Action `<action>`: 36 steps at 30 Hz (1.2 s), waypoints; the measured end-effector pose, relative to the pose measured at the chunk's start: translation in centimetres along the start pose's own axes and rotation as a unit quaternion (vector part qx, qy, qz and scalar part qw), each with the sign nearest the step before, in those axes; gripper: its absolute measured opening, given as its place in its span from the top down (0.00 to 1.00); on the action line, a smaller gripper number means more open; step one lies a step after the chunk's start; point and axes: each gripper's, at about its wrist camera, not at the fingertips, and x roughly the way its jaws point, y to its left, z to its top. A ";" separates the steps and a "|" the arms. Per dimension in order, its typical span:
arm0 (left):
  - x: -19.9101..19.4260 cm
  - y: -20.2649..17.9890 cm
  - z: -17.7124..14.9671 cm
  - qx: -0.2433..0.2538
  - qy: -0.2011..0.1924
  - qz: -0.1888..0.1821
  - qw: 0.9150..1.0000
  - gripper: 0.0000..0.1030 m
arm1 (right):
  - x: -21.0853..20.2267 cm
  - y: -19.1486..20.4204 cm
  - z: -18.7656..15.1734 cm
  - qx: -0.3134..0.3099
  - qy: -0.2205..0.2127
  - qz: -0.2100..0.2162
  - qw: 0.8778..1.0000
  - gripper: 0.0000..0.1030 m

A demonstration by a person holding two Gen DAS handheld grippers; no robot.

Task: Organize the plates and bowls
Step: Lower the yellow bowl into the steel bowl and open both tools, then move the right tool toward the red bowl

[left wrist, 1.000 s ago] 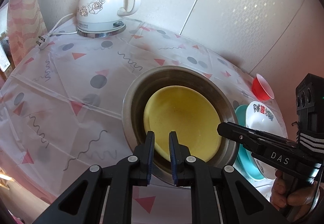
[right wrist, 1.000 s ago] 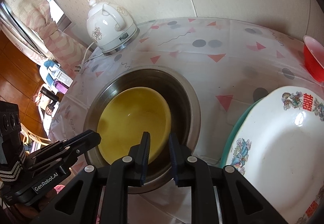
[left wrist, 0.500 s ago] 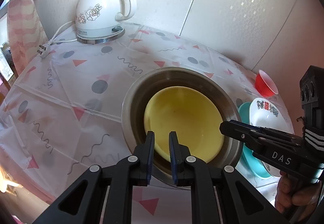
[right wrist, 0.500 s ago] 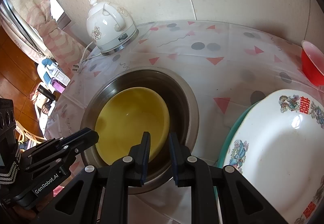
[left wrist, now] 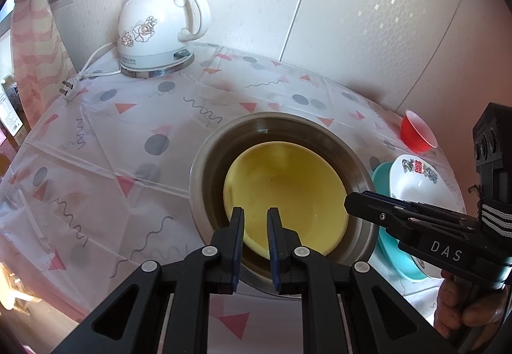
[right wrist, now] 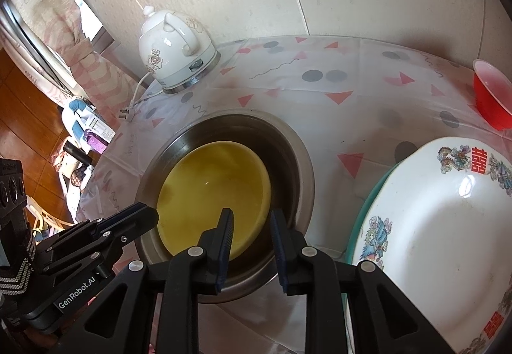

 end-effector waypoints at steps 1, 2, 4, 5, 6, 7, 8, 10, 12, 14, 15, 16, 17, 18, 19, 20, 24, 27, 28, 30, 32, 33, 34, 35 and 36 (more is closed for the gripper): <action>0.0 0.0 0.0 0.001 -0.001 0.000 1.000 0.86 | -0.1 0.0 0.0 0.001 -0.001 0.001 1.000 0.77; -0.1 -0.1 0.0 0.002 -0.001 0.000 1.000 0.86 | -0.1 -0.1 0.0 0.001 -0.003 0.001 1.000 0.77; -0.2 -0.2 0.1 0.005 -0.001 -0.002 1.000 0.86 | -0.3 -0.2 0.0 0.003 -0.005 0.004 1.000 0.77; -0.2 -0.4 0.2 0.007 -0.002 -0.002 1.000 0.86 | -0.4 -0.3 0.0 0.004 -0.007 0.005 1.000 0.77; -0.3 -0.5 0.2 0.009 -0.003 -0.002 1.000 0.86 | -0.5 -0.4 0.0 0.006 -0.008 0.005 1.000 0.77; -0.3 -0.6 0.3 0.010 -0.004 -0.002 1.000 0.86 | -0.6 -0.4 0.0 0.008 -0.010 0.006 1.000 0.77; -0.4 -0.8 0.4 0.012 -0.005 -0.004 1.000 0.86 | -0.8 -0.6 0.0 0.010 -0.012 0.007 1.000 0.77; -0.6 -1.1 0.5 0.017 -0.007 -0.006 1.000 0.86 | -1.2 -0.9 0.1 0.015 -0.017 0.008 1.000 0.77; -0.6 -1.6 0.8 0.024 -0.009 -0.008 1.000 0.86 | -1.8 -1.5 0.3 0.022 -0.025 0.007 0.999 0.76; -0.7 -2.2 1.0 0.032 -0.010 -0.011 0.999 0.86 | -2.4 -2.2 0.6 0.031 -0.033 0.005 0.999 0.76; -0.7 -2.5 1.1 0.035 -0.010 -0.013 0.999 0.86 | -2.7 -2.6 0.6 0.036 -0.037 0.003 0.999 0.75; -0.6 -2.9 1.1 0.039 -0.010 -0.015 0.999 0.86 | -3.0 -3.1 0.7 0.042 -0.041 0.002 0.998 0.75; -0.6 -3.2 1.2 0.043 -0.010 -0.018 0.999 0.86 | -3.3 -3.5 0.7 0.048 -0.045 0.000 0.998 0.75; -0.5 -3.5 1.3 0.046 -0.010 -0.021 0.999 0.86 | -3.6 -4.1 0.7 0.055 -0.048 -0.002 0.997 0.75; -0.5 -3.8 1.4 0.050 -0.009 -0.024 0.998 0.86 | -3.9 -4.6 0.7 0.062 -0.051 -0.004 0.997 0.74; -0.4 -4.2 1.3 0.053 -0.008 -0.026 0.998 0.86 | -4.1 -5.1 0.7 0.069 -0.054 -0.006 0.996 0.73; -0.1 -5.3 1.3 0.064 -0.004 -0.033 0.997 0.86 | -4.8 -6.8 0.6 0.092 -0.063 -0.017 0.994 0.72; 0.1 -6.2 1.3 0.074 -0.001 -0.038 0.997 0.86 | -5.3 -8.2 0.4 0.110 -0.069 -0.027 0.991 0.71; 0.2 -6.4 1.3 0.077 -0.001 -0.039 0.996 0.85 | -5.5 -8.6 0.3 0.115 -0.071 -0.030 0.990 0.71; 0.3 -7.0 1.5 0.085 0.000 -0.043 0.995 0.85 | -5.9 -9.4 0.2 0.123 -0.076 -0.037 0.989 0.71; 0.5 -7.5 1.7 0.092 0.000 -0.044 0.995 0.85 | -6.4 -10.2 0.0 0.132 -0.080 -0.045 0.987 0.71; 0.6 -7.8 1.8 0.094 0.000 -0.044 0.995 0.85 | -6.6 -10.7 -0.1 0.136 -0.082 -0.050 0.986 0.71; 0.7 -8.0 2.0 0.095 0.001 -0.045 0.994 0.85 | -6.9 -11.2 -0.2 0.140 -0.084 -0.055 0.985 0.71; 0.8 -8.3 2.3 0.096 0.002 -0.047 0.994 0.85 | -7.2 -11.7 -0.3 0.145 -0.086 -0.060 0.984 0.71; 0.9 -8.5 2.4 0.098 0.002 -0.049 0.994 0.85 | -7.4 -12.3 -0.4 0.151 -0.088 -0.063 0.983 0.71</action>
